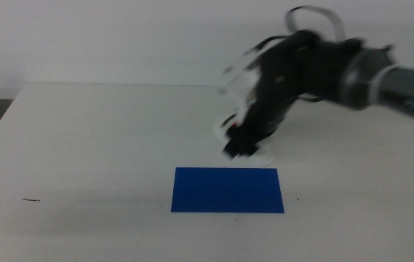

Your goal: Use one arm to grab the shoe from the table and place it on the mat.

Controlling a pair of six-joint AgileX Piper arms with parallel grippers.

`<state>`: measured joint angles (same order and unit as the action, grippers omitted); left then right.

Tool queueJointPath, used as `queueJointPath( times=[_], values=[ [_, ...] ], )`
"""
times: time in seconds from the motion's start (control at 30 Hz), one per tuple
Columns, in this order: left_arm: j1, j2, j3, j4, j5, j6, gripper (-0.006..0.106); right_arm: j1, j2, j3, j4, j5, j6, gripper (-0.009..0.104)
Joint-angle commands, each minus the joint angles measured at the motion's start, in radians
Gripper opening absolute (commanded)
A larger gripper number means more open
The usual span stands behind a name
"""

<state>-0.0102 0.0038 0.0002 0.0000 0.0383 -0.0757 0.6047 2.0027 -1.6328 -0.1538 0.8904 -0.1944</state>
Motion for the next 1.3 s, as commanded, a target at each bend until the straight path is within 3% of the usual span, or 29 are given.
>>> queueJointPath(
  times=[0.0, 0.4, 0.5, 0.67, 0.73, 1.13, 1.27],
  values=[
    [0.0, -0.004, 0.0, 0.0, -0.011, -0.001, 0.094, 0.048, 0.037, -0.048, 0.001, 0.059, -0.053, -0.003],
    [0.0, -0.004, 0.0, 0.0, -0.011, -0.001, 0.094, 0.103, 0.096, -0.054, 0.016, 0.131, -0.056, -0.003],
    [0.0, -0.004, 0.0, 0.0, -0.011, -0.001, 0.094, 0.105, 0.108, -0.054, 0.018, 0.135, -0.214, -0.003],
    [0.0, -0.004, 0.0, 0.0, -0.011, -0.001, 0.094, 0.105, 0.131, -0.053, 0.057, 0.13, -0.688, -0.003],
    [0.0, -0.004, 0.0, 0.0, -0.011, -0.001, 0.094, 0.105, 0.14, -0.053, 0.07, 0.115, -0.758, -0.003],
    [0.0, -0.004, 0.0, 0.0, -0.011, -0.001, 0.094, 0.105, 0.158, -0.053, 0.1, 0.058, -0.665, -0.003],
    [0.0, -0.004, 0.0, 0.0, -0.011, -0.001, 0.094, 0.104, 0.158, -0.053, 0.098, 0.058, -0.665, 0.007]
  ],
)
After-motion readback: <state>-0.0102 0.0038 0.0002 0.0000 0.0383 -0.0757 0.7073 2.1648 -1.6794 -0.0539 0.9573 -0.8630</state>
